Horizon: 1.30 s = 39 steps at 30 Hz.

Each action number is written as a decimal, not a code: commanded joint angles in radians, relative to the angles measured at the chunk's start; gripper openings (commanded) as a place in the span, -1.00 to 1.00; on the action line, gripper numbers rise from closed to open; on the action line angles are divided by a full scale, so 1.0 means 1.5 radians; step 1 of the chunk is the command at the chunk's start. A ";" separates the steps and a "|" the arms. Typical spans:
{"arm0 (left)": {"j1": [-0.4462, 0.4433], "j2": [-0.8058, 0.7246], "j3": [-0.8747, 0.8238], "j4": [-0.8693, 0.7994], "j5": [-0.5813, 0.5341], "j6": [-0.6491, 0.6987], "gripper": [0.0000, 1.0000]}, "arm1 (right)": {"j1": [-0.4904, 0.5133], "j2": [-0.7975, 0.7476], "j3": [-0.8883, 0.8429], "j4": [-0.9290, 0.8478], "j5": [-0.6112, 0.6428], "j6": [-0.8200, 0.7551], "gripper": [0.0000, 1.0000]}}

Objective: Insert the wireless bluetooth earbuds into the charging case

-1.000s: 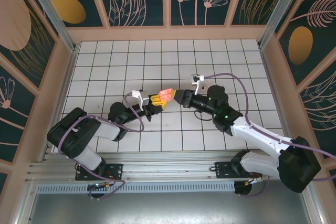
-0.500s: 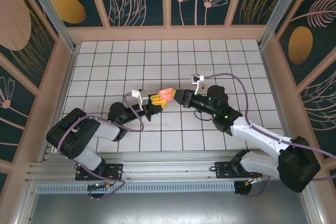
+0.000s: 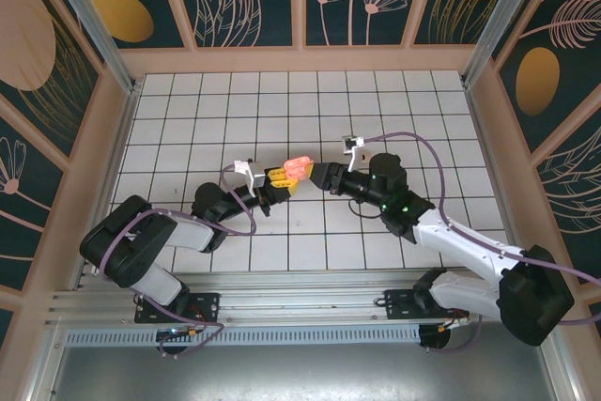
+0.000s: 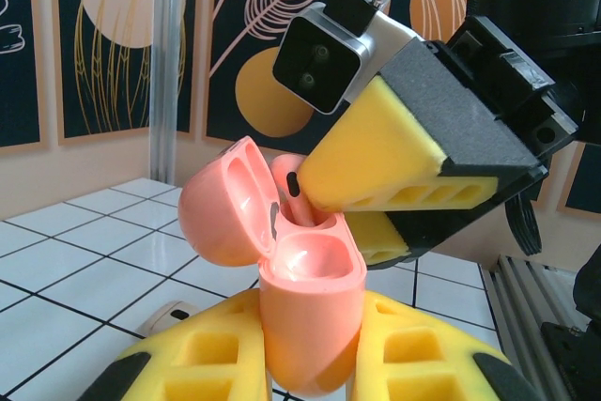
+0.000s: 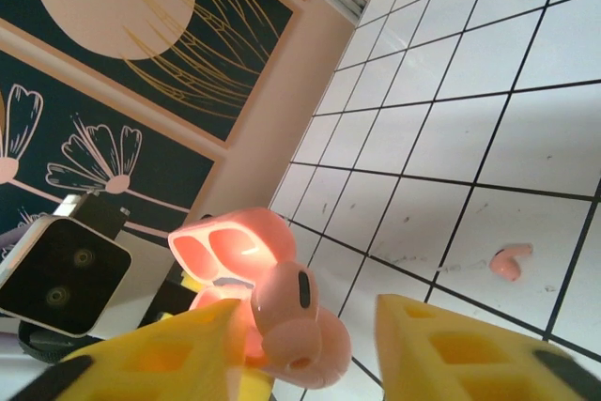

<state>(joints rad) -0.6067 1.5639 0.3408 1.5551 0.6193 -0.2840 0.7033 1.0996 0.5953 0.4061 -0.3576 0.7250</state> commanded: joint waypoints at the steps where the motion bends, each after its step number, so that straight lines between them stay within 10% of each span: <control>1: 0.004 -0.018 0.019 0.009 0.001 0.013 -0.95 | 0.002 -0.037 0.024 -0.020 0.007 -0.027 -0.04; 13: 0.004 -0.024 0.017 -0.014 0.007 0.020 -0.96 | -0.072 -0.091 0.068 -0.093 -0.080 -0.035 0.26; 39: 0.004 -0.048 0.016 -0.042 -0.001 0.039 -0.96 | -0.087 -0.005 0.091 -0.067 -0.215 0.000 -0.40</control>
<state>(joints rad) -0.6067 1.5116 0.3481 1.4830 0.6193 -0.2447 0.5747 1.0966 0.7250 0.2474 -0.6395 0.7105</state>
